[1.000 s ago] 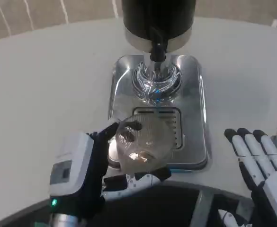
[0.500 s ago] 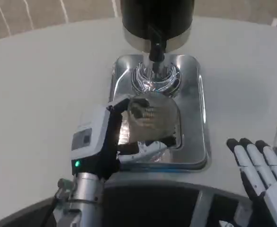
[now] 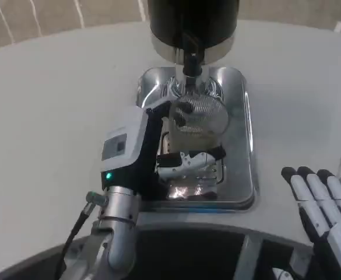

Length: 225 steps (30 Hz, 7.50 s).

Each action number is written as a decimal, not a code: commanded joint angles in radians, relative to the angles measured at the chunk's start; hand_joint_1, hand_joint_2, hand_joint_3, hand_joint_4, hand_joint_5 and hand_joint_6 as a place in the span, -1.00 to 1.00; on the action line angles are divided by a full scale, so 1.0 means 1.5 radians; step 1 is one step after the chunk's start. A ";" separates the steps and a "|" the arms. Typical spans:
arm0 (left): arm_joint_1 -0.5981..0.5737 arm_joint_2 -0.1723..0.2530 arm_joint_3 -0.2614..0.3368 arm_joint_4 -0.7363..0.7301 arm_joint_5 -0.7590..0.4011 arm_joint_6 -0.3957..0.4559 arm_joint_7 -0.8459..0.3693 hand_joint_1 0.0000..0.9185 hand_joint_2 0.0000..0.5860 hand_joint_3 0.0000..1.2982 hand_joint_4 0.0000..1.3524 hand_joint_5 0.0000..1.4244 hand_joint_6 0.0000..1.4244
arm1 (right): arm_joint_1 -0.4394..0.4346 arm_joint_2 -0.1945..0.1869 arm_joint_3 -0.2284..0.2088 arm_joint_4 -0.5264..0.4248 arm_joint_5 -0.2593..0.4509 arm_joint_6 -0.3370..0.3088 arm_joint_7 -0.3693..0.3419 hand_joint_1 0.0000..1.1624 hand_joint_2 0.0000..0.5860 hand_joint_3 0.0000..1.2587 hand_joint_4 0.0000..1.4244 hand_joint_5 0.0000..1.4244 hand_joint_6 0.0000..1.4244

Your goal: Grasp the cup under the faucet to collect the drink, then remove the cup.

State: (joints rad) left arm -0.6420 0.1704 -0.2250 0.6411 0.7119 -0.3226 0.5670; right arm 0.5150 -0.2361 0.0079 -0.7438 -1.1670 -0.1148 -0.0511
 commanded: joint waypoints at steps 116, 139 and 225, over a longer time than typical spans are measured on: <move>0.591 0.139 0.082 -0.650 0.205 0.262 -0.216 -1.00 -0.59 -1.00 -1.00 -1.00 -1.00 | -0.663 0.081 0.100 0.039 0.722 0.394 0.189 -0.42 0.79 -1.00 -1.00 -1.00 -1.00; 0.595 0.117 0.082 -0.637 0.217 0.270 -0.183 -1.00 -0.59 -1.00 -1.00 -1.00 -1.00 | -0.741 -0.130 0.337 -0.022 0.157 0.423 0.401 -1.00 0.78 -1.00 -1.00 -1.00 -1.00; 0.206 0.079 -0.020 -0.253 0.047 0.127 -0.043 -1.00 -0.73 -1.00 -1.00 -0.92 -0.89 | -0.404 0.105 0.043 -0.016 0.296 0.137 0.142 -0.55 0.97 -1.00 -1.00 -1.00 -1.00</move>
State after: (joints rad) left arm -0.3278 0.2960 -0.2527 0.2398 0.7921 -0.1277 0.4975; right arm -0.1104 -0.0494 0.0799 -0.7812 -0.7209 0.1326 0.1902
